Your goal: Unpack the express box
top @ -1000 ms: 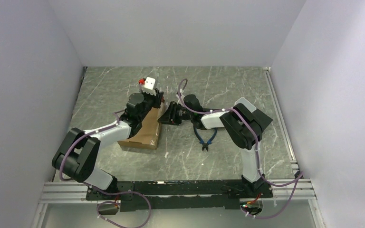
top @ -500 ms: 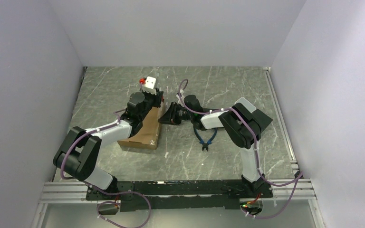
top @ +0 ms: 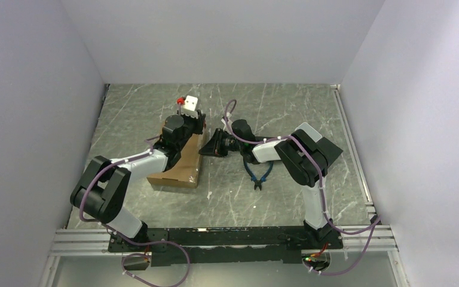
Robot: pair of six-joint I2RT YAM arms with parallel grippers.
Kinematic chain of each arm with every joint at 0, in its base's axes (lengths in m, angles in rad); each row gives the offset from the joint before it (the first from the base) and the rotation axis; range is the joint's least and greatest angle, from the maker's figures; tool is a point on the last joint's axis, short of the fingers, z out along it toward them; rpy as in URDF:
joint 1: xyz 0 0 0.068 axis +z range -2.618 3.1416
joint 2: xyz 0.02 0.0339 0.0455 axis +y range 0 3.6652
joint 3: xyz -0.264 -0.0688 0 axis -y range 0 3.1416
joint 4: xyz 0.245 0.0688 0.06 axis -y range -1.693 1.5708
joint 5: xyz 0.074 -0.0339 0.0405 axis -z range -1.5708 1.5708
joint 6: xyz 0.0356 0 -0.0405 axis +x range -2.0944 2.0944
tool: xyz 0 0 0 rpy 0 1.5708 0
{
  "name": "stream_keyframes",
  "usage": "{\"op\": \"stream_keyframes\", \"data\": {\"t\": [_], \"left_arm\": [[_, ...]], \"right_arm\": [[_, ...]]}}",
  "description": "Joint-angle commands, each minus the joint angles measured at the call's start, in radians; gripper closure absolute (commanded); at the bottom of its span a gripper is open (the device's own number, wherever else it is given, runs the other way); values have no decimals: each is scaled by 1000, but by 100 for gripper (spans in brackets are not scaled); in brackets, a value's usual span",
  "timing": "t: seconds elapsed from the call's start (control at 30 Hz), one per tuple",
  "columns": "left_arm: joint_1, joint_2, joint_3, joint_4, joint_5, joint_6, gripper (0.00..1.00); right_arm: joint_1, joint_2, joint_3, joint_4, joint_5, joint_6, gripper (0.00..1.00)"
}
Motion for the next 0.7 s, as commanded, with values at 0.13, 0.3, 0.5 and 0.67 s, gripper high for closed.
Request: {"op": "stream_keyframes", "data": {"t": [0.13,0.3,0.5,0.67], "left_arm": [[-2,-37,62,68,-1,24,100],[0,-38,64,59,-21,36,100],[2,-19,66,55,-32,19,100],[5,-4,70,51,-28,13,100]], "right_arm": [[5,14,0,4,4,-24,81],[6,12,0,1,5,-25,81],[6,7,-2,-6,8,-29,81],[8,6,-3,-7,8,-30,82]]}}
